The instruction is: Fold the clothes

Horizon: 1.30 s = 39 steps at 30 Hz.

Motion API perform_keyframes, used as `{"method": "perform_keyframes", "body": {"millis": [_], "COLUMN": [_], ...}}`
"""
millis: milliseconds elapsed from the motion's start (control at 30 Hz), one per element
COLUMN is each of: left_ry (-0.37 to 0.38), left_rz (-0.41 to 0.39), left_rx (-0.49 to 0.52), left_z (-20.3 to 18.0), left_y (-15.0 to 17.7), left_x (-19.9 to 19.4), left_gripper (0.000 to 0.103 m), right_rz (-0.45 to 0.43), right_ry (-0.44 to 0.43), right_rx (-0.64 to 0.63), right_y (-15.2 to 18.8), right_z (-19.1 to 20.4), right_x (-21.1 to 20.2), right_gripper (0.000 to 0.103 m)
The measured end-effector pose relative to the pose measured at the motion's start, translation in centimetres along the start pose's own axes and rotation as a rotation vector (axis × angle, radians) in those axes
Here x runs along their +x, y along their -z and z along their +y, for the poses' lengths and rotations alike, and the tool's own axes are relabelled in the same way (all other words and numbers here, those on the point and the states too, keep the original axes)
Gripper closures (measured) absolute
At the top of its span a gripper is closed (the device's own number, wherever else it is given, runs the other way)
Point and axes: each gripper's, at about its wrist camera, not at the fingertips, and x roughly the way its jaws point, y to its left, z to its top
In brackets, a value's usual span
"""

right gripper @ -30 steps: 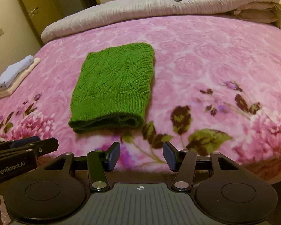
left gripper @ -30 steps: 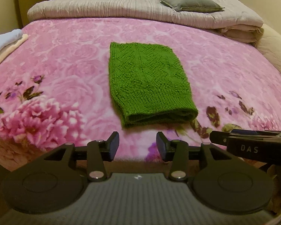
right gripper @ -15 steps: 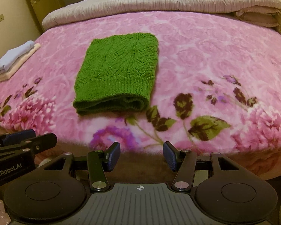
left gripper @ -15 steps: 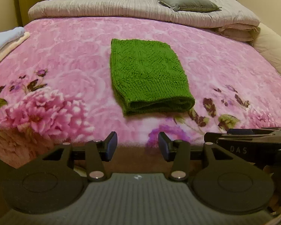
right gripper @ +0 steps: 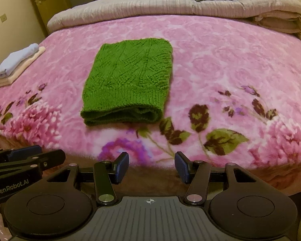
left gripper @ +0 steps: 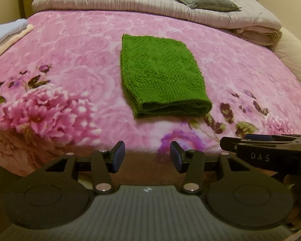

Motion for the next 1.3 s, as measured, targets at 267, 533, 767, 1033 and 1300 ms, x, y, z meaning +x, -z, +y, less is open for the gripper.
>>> {"method": "perform_keyframes", "body": {"millis": [267,533,767,1033,1300], "left_ry": [0.024,0.049,0.102,0.256,0.369], "left_rz": [0.036,0.074,0.078,0.088,0.076], "left_rx": [-0.054,-0.127,-0.204,-0.419,-0.58], "left_z": [1.2,3.4,5.2,9.2,11.4], "left_y": [-0.8,-2.1,-3.5,-5.5,-6.9], "left_x": [2.0,4.1,5.3,8.5,12.2], "left_gripper": [0.057,0.057,0.057,0.055,0.053], "right_rz": [0.036,0.077,-0.027,-0.032,-0.032], "right_ry": [0.008,0.025,-0.063,-0.249,-0.313], "right_rx": [0.0,0.056,0.095,0.315,0.4], "right_y": [-0.5,-0.8,-1.6,-3.2,-4.9], "right_z": [-0.6,-3.5,-6.1,-10.6,-11.9], "right_x": [1.9,4.3,4.4,6.4,8.5], "right_gripper": [0.048,0.048,0.048,0.048,0.048]}}
